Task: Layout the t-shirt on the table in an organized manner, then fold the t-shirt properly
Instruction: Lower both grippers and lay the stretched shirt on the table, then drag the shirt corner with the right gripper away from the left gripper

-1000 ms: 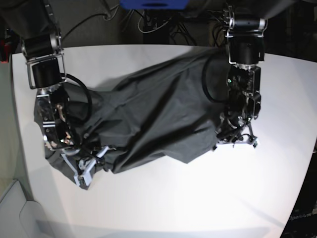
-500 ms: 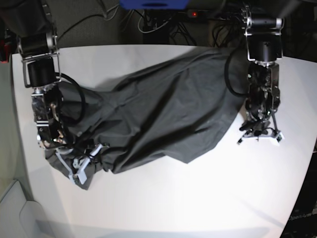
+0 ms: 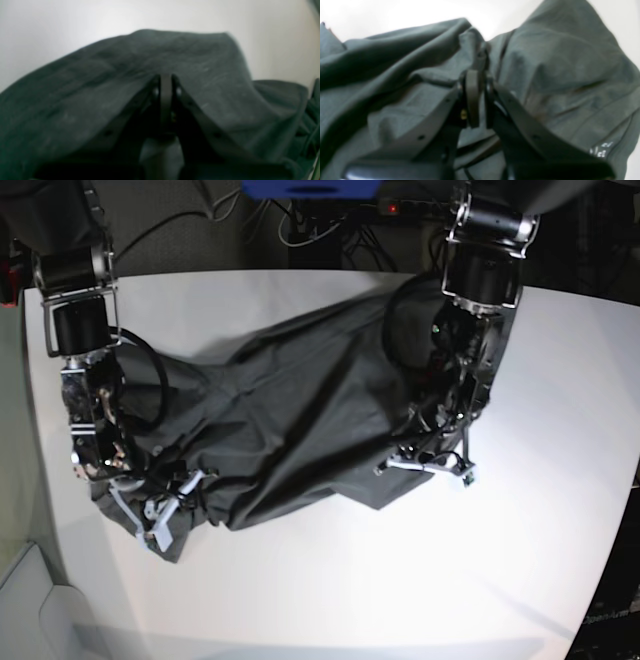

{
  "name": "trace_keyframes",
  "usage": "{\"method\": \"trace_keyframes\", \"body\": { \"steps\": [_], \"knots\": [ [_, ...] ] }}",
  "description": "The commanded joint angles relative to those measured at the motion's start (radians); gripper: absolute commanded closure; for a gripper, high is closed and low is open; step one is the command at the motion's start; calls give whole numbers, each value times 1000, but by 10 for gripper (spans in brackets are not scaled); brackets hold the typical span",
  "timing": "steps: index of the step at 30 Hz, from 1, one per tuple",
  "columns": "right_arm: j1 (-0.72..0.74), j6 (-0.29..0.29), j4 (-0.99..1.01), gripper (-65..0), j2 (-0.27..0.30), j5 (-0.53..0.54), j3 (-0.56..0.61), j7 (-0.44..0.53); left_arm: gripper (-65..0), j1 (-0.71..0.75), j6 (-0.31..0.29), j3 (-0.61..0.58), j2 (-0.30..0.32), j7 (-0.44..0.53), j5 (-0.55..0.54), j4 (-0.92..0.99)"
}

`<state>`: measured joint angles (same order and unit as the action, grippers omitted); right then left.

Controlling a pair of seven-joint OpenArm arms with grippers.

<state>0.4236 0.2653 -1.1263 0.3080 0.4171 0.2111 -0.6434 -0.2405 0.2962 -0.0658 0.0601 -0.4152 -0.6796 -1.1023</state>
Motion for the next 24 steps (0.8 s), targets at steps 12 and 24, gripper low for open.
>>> {"method": "trace_keyframes", "body": {
  "steps": [12,24],
  "knots": [
    [-10,5,-120,-33,30,3,-149,-34,-5,-70,1,11,108,8,41,132],
    [-41,-1,-114,-33,44,1,-152,-80,-5,-75,-2,119,183,6,50,138]
  ]
}}
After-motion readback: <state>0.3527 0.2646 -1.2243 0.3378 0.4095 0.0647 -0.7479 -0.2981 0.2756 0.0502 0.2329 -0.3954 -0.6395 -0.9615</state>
